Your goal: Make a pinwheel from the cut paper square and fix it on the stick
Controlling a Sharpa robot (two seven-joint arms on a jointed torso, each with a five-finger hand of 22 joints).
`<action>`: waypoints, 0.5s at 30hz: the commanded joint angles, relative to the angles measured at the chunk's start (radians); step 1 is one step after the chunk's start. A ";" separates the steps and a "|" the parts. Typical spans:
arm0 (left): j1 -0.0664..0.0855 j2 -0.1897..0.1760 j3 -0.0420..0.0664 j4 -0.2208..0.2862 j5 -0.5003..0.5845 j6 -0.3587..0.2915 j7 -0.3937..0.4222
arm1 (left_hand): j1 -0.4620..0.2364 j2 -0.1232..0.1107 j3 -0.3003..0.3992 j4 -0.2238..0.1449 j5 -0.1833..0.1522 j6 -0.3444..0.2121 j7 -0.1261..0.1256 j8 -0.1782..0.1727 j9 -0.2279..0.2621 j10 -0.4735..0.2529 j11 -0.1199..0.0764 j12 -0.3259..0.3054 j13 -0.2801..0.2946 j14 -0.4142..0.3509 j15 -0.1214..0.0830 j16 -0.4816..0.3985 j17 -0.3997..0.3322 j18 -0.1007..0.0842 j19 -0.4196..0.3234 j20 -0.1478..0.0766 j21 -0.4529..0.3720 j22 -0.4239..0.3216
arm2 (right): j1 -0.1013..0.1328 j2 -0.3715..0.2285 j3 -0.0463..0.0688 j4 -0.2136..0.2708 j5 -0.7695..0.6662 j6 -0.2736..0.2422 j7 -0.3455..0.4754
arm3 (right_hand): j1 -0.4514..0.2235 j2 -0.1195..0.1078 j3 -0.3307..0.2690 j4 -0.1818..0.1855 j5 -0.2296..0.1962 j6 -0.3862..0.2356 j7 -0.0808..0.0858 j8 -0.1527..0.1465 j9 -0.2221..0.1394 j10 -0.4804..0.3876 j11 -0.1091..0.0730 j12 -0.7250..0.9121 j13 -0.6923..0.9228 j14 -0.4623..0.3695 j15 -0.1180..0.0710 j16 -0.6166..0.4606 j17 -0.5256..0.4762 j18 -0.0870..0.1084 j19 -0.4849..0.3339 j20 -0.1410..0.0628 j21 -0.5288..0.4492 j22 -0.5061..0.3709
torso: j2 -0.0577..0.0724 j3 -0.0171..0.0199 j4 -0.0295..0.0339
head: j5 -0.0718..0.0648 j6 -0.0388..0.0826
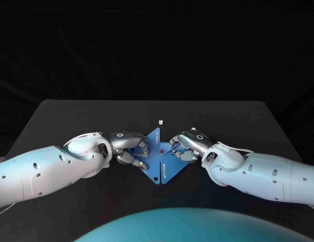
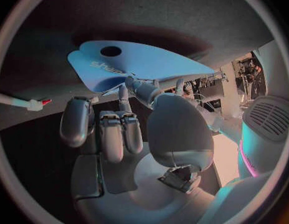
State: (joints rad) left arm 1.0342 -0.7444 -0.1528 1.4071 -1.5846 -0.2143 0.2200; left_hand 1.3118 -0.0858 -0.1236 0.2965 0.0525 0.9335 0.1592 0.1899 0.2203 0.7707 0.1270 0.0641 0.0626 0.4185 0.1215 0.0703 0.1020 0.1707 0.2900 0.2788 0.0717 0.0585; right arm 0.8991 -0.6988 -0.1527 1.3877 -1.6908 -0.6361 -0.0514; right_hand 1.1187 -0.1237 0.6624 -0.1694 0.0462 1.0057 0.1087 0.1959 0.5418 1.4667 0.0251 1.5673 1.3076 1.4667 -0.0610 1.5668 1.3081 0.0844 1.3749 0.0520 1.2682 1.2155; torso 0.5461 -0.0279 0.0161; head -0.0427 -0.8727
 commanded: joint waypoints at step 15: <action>0.013 0.018 0.024 0.028 0.059 0.027 0.066 | -0.015 -0.102 -0.059 0.005 -0.001 0.052 0.002 0.017 0.010 -0.201 0.003 -0.018 -0.014 -0.129 0.008 -0.036 -0.036 -0.001 -0.089 0.008 -0.034 -0.022 | -0.001 0.004 -0.001 -0.001 0.002 0.026 0.005 | -0.003 -0.003 0.000 0.006 0.002 -0.003 0.000 -0.006 -0.003 0.104 0.006 0.003 0.263 0.104 0.010 0.004 0.263 0.004 -0.005 0.003 0.002 0.003 | 0.000 0.0011 -0.0014 | -0.001 0.000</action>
State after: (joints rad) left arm 1.0463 -0.7315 -0.1280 1.4335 -1.5368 -0.2349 0.2708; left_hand 1.2963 -0.1818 -0.1803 0.3023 0.0525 0.9795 0.1606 0.2036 0.2280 0.5807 0.1302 0.0494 0.0492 0.2965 0.1291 0.0391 0.0672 0.1706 0.2050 0.2869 0.0415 0.0374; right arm 0.8992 -0.6955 -0.1527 1.3868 -1.6879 -0.6289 -0.0502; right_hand 1.1187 -0.1237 0.6624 -0.1694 0.0462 1.0057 0.1087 0.1959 0.5401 1.4666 0.0251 1.5673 1.3075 1.4635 -0.0578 1.5668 1.3080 0.0844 1.3749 0.0520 1.2682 1.2175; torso 0.5458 -0.0272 0.0146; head -0.0430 -0.8727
